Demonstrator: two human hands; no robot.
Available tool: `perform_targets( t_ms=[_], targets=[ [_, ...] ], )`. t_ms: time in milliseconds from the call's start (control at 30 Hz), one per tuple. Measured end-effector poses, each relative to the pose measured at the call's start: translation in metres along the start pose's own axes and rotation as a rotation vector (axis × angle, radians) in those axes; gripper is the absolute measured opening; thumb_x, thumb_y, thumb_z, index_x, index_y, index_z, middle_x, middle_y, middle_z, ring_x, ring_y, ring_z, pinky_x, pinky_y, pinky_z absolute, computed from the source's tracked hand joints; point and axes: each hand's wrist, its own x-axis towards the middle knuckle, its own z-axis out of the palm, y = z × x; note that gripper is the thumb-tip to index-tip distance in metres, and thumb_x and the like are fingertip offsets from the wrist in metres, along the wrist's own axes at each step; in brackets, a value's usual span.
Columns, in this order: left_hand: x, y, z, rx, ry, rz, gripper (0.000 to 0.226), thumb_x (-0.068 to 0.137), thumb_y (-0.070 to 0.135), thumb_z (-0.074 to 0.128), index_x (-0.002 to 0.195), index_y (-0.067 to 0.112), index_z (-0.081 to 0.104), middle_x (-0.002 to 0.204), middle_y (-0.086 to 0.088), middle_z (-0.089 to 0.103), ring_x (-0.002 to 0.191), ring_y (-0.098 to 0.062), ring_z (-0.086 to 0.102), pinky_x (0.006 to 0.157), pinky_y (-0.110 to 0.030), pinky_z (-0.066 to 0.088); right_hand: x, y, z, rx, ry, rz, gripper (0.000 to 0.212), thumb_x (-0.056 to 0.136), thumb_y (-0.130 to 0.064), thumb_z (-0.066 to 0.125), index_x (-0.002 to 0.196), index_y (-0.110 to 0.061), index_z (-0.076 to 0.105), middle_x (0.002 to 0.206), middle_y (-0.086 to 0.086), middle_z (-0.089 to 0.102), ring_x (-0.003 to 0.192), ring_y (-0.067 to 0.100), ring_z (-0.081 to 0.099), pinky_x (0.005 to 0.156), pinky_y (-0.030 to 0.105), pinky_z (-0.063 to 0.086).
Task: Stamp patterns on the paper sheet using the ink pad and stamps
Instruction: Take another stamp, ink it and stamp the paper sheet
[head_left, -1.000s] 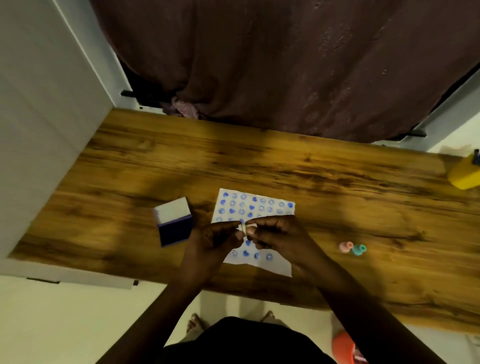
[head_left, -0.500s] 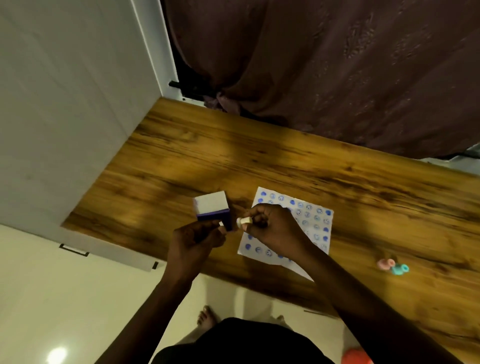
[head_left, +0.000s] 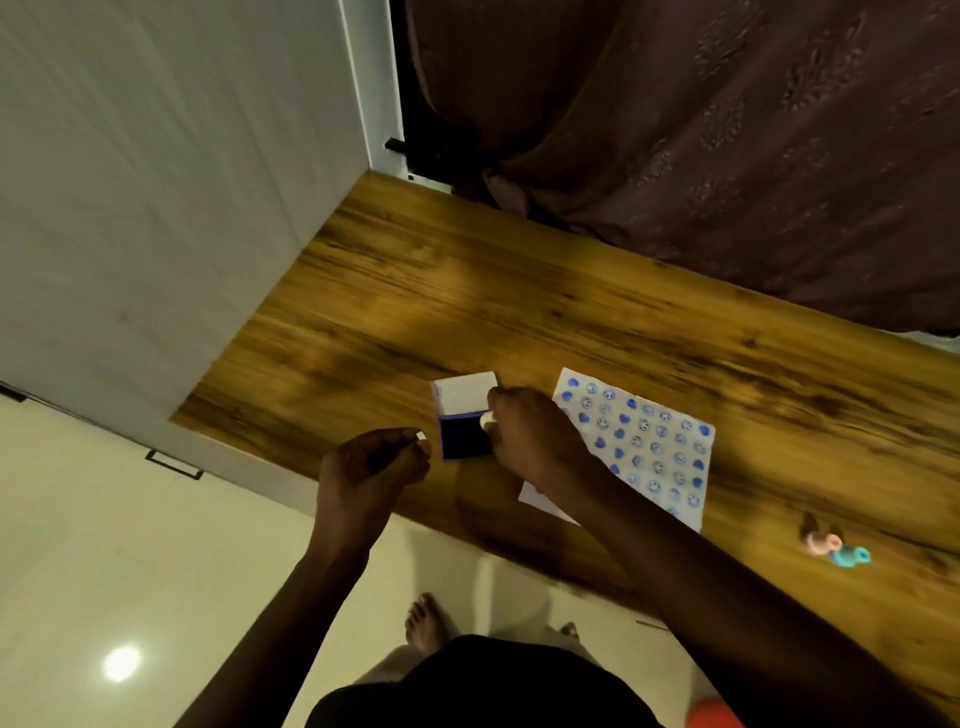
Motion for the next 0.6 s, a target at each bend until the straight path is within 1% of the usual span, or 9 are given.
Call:
perform_targets(
  t_ms=[100, 200, 333, 400, 433, 500, 533, 567, 600],
  targets=[
    [0.001, -0.003, -0.006, 0.000, 0.021, -0.028, 0.008, 0.090, 0.024, 0.080, 0.096, 0.022, 0.084, 0.087, -0.008, 0.083, 0.087, -0.033, 0.080, 0.084, -0.053, 0.063, 0.005, 0.001, 0.000, -0.034, -0.049, 0.034, 0.029, 0.094, -0.026, 0.068, 0.119, -0.011, 0.063, 0.118, 0.013, 0.069, 0.112, 0.031, 0.066, 0.086, 0.037, 0.056],
    [0.000, -0.007, -0.009, -0.025, 0.018, -0.039, 0.009, 0.089, 0.021, 0.080, 0.097, 0.022, 0.084, 0.088, -0.009, 0.083, 0.088, -0.033, 0.080, 0.085, -0.053, 0.063, 0.004, 0.002, 0.003, -0.043, -0.070, 0.037, 0.032, 0.095, -0.025, 0.067, 0.124, -0.010, 0.063, 0.125, 0.014, 0.068, 0.117, 0.031, 0.065, 0.091, 0.036, 0.056],
    [0.002, -0.010, -0.010, -0.005, 0.007, -0.044, 0.008, 0.090, 0.026, 0.080, 0.097, 0.024, 0.084, 0.089, -0.005, 0.084, 0.086, -0.026, 0.081, 0.082, -0.045, 0.066, 0.005, 0.002, 0.011, -0.028, -0.095, 0.067, 0.036, 0.099, -0.026, 0.062, 0.131, -0.009, 0.059, 0.132, 0.014, 0.064, 0.121, 0.028, 0.063, 0.098, 0.032, 0.051],
    [0.002, -0.011, -0.009, -0.014, 0.006, -0.044, 0.008, 0.090, 0.023, 0.079, 0.096, 0.024, 0.084, 0.089, -0.006, 0.084, 0.086, -0.026, 0.081, 0.079, -0.039, 0.066, 0.004, 0.001, 0.014, -0.044, -0.130, 0.088, 0.036, 0.102, -0.024, 0.058, 0.134, -0.009, 0.057, 0.135, 0.013, 0.062, 0.123, 0.027, 0.061, 0.102, 0.032, 0.048],
    [0.003, -0.012, -0.009, -0.030, 0.007, -0.046, 0.008, 0.091, 0.021, 0.079, 0.096, 0.023, 0.084, 0.088, -0.006, 0.083, 0.086, -0.027, 0.080, 0.077, -0.035, 0.066, 0.004, 0.000, 0.015, -0.062, -0.128, 0.081, 0.031, 0.101, -0.021, 0.059, 0.130, -0.009, 0.060, 0.130, 0.014, 0.064, 0.120, 0.029, 0.063, 0.099, 0.035, 0.050],
    [0.004, -0.012, -0.007, -0.057, 0.006, -0.051, 0.008, 0.091, 0.019, 0.079, 0.097, 0.021, 0.084, 0.088, -0.007, 0.083, 0.085, -0.026, 0.080, 0.074, -0.029, 0.065, 0.003, 0.000, 0.016, -0.107, -0.077, 0.048, 0.015, 0.095, -0.014, 0.060, 0.108, -0.010, 0.068, 0.107, 0.015, 0.070, 0.102, 0.034, 0.070, 0.081, 0.042, 0.056],
    [0.004, -0.012, -0.007, -0.065, 0.000, -0.051, 0.008, 0.091, 0.019, 0.079, 0.097, 0.021, 0.084, 0.088, -0.008, 0.083, 0.085, -0.024, 0.080, 0.073, -0.028, 0.064, 0.004, -0.001, 0.017, -0.125, -0.067, 0.044, 0.013, 0.093, -0.013, 0.061, 0.104, -0.010, 0.068, 0.103, 0.015, 0.070, 0.098, 0.036, 0.071, 0.077, 0.042, 0.056],
    [0.003, -0.012, -0.006, -0.068, -0.008, -0.050, 0.008, 0.092, 0.018, 0.078, 0.098, 0.020, 0.084, 0.088, -0.008, 0.083, 0.084, -0.023, 0.080, 0.072, -0.027, 0.064, 0.004, -0.001, 0.019, -0.138, -0.084, 0.047, 0.018, 0.094, -0.014, 0.062, 0.111, -0.010, 0.067, 0.110, 0.016, 0.070, 0.104, 0.035, 0.070, 0.083, 0.042, 0.056],
    [0.003, -0.011, -0.005, -0.067, -0.015, -0.049, 0.009, 0.092, 0.017, 0.078, 0.098, 0.020, 0.083, 0.088, -0.008, 0.083, 0.083, -0.023, 0.080, 0.072, -0.027, 0.063, 0.006, -0.001, 0.022, -0.144, -0.119, 0.063, 0.028, 0.097, -0.018, 0.063, 0.124, -0.010, 0.063, 0.124, 0.016, 0.067, 0.115, 0.033, 0.066, 0.095, 0.041, 0.053]
  ],
)
